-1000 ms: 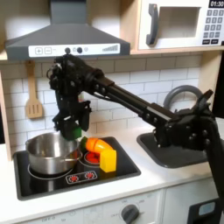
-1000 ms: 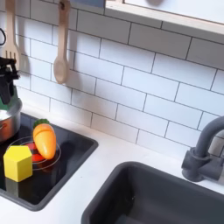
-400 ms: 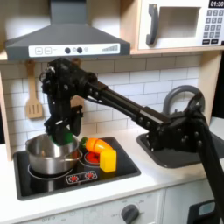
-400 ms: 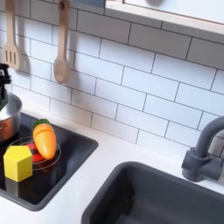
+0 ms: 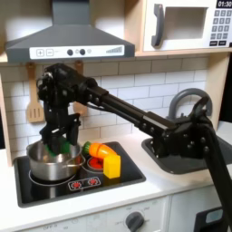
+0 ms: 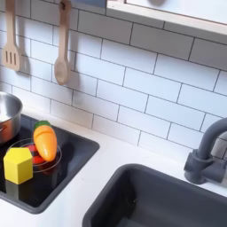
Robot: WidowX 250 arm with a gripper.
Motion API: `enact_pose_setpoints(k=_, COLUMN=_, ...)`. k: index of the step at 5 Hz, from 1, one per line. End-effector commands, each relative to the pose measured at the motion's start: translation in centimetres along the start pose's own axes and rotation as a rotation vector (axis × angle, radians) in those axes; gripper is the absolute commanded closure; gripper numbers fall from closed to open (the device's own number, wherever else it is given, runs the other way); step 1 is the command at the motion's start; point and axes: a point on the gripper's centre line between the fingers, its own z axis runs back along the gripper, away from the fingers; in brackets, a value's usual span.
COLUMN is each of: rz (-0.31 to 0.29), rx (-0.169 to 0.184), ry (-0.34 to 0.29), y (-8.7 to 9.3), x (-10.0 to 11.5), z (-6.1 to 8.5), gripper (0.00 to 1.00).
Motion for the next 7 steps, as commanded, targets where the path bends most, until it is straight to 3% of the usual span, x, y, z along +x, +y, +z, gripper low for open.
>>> enact_pose_setpoints(k=1, rz=0.001, rx=0.020, ry=0.026, y=0.3, x=-0.4, z=-1.4, gripper=0.88)
enact_pose_setpoints(k=2, rz=0.009, rx=0.019, ry=0.032, y=0.5, x=-0.5, z=-1.8, gripper=0.00)
enact_pose_setpoints(k=4, rz=0.011, rx=0.024, ry=0.021, y=0.5, x=-0.4, z=-1.7, gripper=0.00)
enact_pose_setpoints(k=6, rz=-0.008, rx=-0.034, ry=0.003, y=-1.2, x=0.1, z=-0.2, gripper=0.00)
enact_pose_setpoints(k=7, rz=0.007, rx=-0.061, ry=-0.066, y=-1.8, x=1.0, z=2.4, gripper=0.00)
